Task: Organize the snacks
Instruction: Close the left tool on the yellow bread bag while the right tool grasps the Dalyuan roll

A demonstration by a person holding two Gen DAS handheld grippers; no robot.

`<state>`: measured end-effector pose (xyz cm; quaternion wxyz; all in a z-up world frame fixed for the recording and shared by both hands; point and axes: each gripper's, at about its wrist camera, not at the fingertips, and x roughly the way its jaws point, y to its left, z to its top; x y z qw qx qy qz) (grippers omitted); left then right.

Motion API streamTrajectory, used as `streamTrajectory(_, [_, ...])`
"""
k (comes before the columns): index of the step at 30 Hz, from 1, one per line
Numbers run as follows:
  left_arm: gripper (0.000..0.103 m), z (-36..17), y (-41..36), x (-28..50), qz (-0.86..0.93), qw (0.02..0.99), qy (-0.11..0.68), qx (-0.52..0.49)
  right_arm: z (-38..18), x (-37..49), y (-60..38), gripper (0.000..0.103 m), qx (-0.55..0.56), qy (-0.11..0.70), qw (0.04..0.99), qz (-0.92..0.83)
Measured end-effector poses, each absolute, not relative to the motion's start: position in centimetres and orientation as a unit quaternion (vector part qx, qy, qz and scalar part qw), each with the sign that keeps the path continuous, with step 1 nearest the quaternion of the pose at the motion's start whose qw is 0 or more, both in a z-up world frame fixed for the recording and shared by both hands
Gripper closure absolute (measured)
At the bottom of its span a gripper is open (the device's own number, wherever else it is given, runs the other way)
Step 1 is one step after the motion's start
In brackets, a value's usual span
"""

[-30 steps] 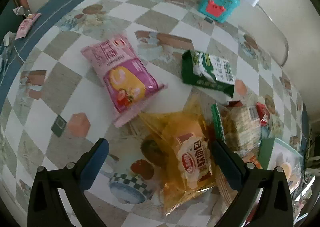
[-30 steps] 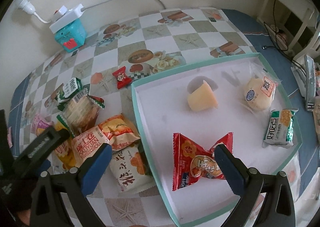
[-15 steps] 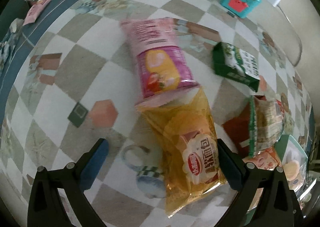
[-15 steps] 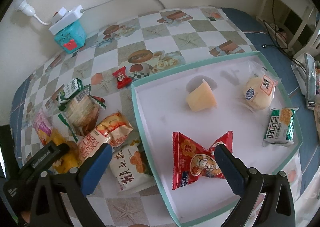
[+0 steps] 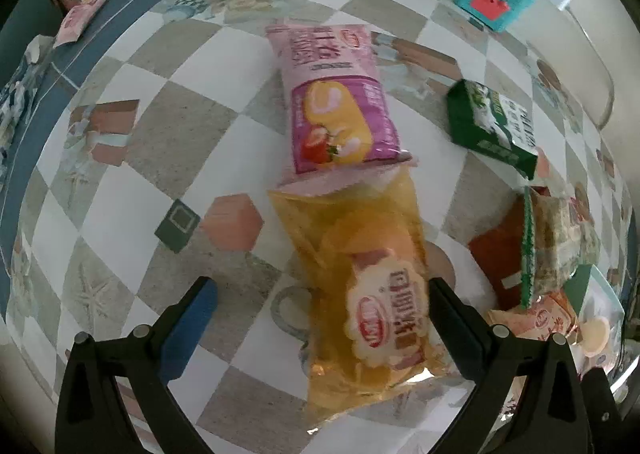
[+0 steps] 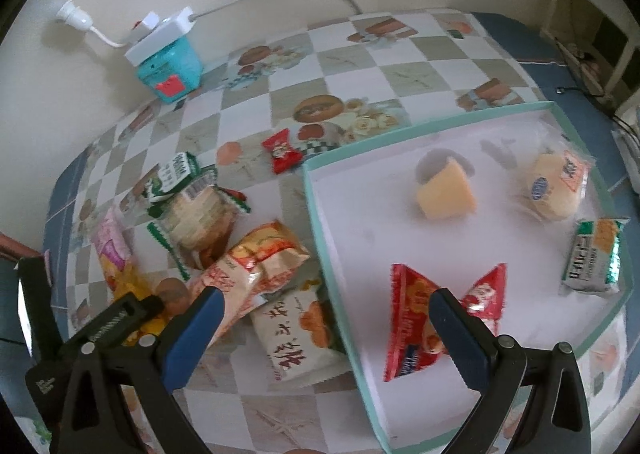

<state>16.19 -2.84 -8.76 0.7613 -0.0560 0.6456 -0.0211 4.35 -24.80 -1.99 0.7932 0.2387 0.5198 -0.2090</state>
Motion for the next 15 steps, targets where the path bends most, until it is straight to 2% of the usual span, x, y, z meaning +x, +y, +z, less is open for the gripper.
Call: streamTrajectory(15, [0.002, -9.0, 1.6, 16.5, 0.02, 0.755, 0.649, -0.097, -2.8, 9.0, -18.1, 0.0, 0.146, 0.518, 0.837, -0.097])
